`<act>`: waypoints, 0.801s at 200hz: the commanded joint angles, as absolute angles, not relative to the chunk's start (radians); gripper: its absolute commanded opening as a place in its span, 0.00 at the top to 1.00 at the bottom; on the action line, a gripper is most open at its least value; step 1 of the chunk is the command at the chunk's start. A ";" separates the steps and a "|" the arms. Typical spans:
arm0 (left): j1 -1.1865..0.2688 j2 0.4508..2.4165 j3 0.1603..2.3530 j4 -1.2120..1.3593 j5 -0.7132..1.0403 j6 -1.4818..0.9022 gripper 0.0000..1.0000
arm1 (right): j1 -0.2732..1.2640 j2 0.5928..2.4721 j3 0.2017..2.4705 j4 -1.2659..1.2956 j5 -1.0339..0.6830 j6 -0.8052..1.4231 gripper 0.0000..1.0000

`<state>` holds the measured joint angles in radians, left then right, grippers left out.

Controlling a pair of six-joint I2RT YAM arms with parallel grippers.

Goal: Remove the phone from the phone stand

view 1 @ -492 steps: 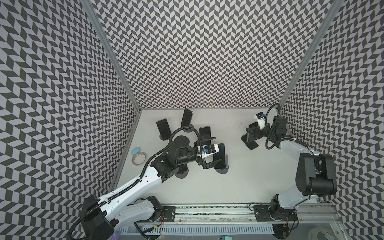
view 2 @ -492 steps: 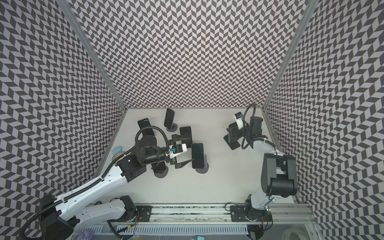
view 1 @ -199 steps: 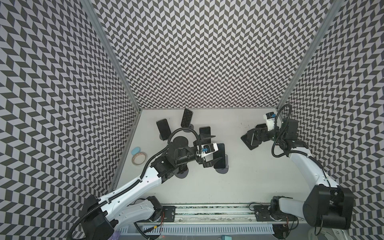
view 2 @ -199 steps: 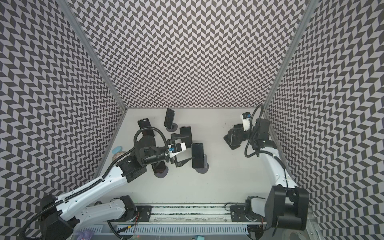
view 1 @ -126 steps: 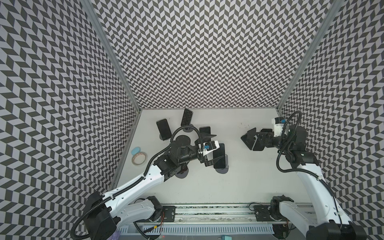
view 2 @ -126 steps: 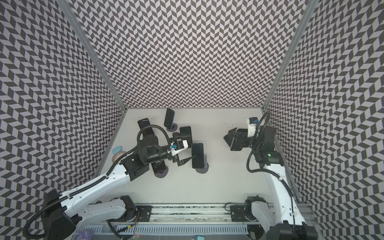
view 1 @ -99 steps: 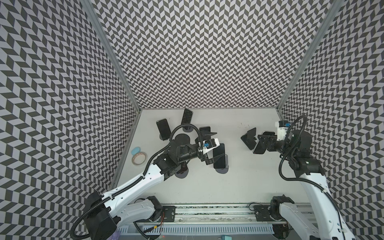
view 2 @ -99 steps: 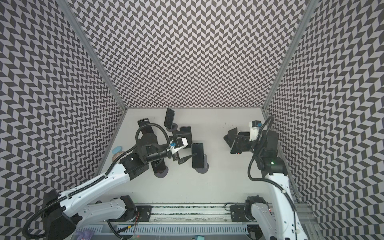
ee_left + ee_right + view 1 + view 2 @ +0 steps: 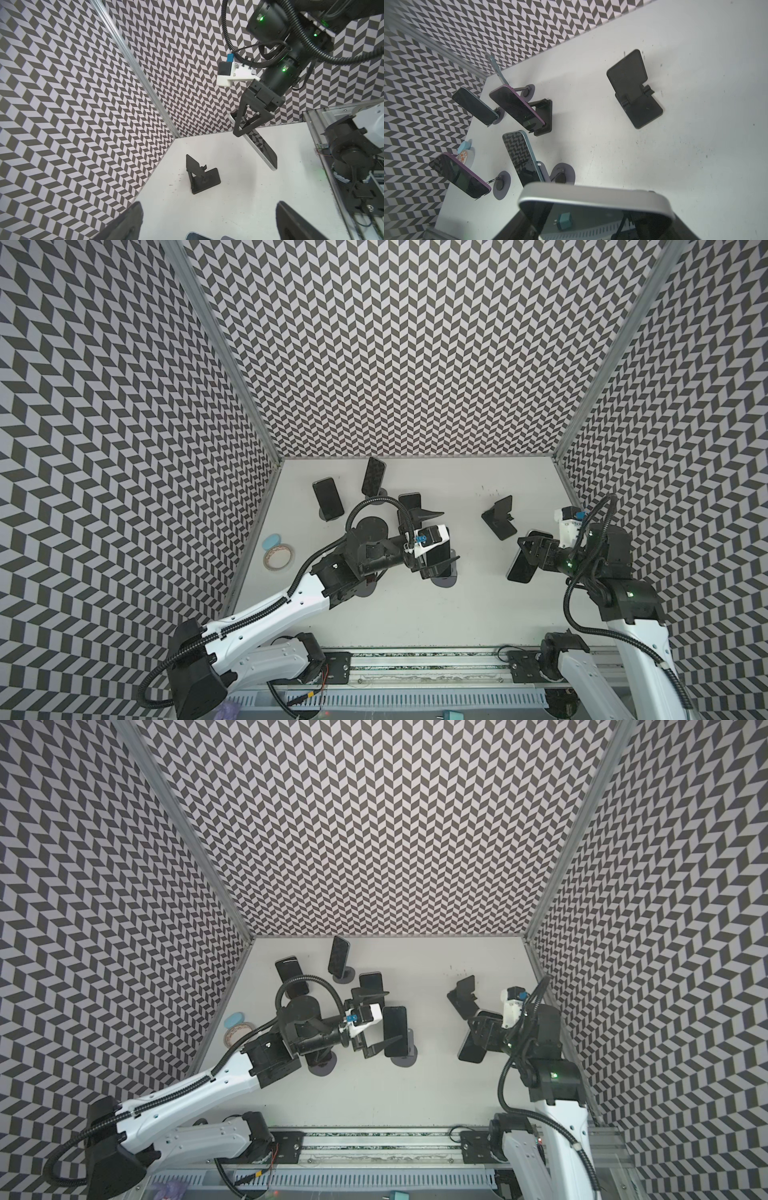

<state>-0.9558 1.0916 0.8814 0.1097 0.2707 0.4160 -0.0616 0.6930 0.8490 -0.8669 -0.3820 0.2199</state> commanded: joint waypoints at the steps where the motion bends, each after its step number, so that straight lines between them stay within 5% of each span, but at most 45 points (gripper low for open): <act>1: -1.019 1.087 0.917 0.091 0.191 0.364 0.00 | -0.054 0.720 0.893 -0.886 -0.403 0.297 0.88; 160: -1.126 1.201 0.931 0.078 -0.078 0.085 0.00 | 0.077 0.904 0.855 -0.965 -0.246 0.315 1.00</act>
